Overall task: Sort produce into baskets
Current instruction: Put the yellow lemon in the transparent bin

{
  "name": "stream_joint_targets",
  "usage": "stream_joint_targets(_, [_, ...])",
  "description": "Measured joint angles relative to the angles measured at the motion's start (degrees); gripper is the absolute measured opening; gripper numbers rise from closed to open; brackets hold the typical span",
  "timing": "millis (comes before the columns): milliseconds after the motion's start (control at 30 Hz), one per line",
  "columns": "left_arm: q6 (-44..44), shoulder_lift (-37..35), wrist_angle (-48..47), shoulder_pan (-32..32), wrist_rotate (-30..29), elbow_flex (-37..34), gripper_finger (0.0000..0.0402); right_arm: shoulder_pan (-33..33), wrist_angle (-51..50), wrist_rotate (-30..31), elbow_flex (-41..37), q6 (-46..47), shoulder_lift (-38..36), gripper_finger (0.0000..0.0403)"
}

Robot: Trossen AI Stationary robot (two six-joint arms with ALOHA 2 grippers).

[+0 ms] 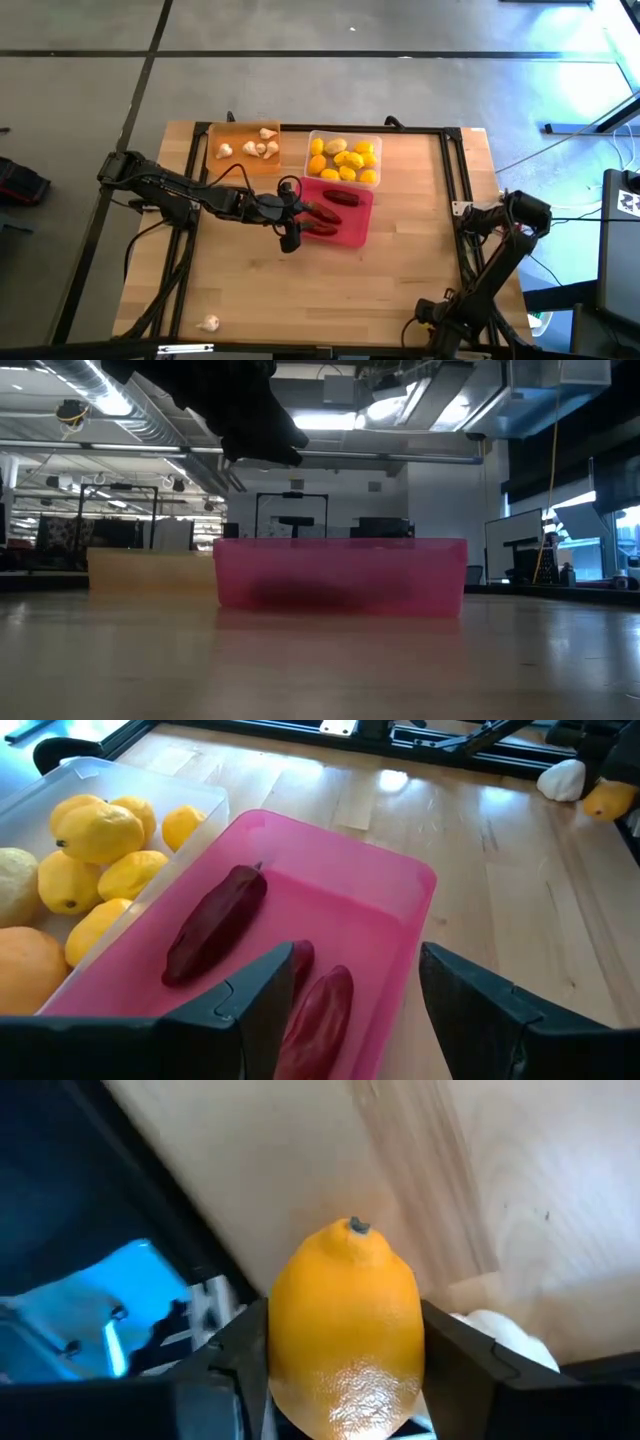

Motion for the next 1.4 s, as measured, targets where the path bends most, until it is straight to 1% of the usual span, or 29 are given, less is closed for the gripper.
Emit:
stream_joint_targets(67, [0.0, 0.0, 0.0, 0.0, 0.0, 0.0, 0.0210, -0.7, 0.0, 1.1, 0.0, 0.0, -1.3, 0.0191])
stream_joint_targets(200, [0.0, 0.0, 0.0, 0.0, 0.0, 0.0, 0.0210, -1.5, -0.5, 3.5, 0.0, -0.7, -3.8, 0.0181])
stream_joint_targets(333, [0.0, 0.0, 0.0, 0.0, 0.0, 0.0, 0.0210, -2.3, -3.8, 6.0, 0.0, -1.4, -6.7, 0.0179])
stream_joint_targets(567, [0.0, 0.0, 0.0, 0.0, 0.0, 0.0, 0.0210, -5.4, -15.6, 12.9, 0.0, -8.0, -12.7, 0.0179])
stream_joint_targets(767, [0.0, 0.0, 0.0, 0.0, 0.0, 0.0, 0.0210, -11.4, -22.7, 21.3, 0.0, -15.9, -17.3, 0.0179])
stream_joint_targets(1000, [0.0, 0.0, 0.0, 0.0, 0.0, 0.0, 0.0210, -19.9, -24.3, 33.4, 0.0, -30.9, -19.5, 0.0178])
stream_joint_targets(1200, [0.1, 0.0, 0.0, 0.0, 0.0, 0.0, 0.0210, -28.8, -23.9, 39.8, 0.0, -43.2, -19.5, 0.0178])
stream_joint_targets(1300, [1.0, 0.0, 0.0, 0.0, 0.0, 0.0, 0.0210, -33.4, -23.9, 41.9, 0.0, -48.7, -19.5, 0.0178])
stream_joint_targets(1400, [2.5, 0.0, 0.0, 0.0, 0.0, 0.0, 0.0210, -38.5, -22.5, 42.6, 0.0, -53.9, -19.5, 0.0178])
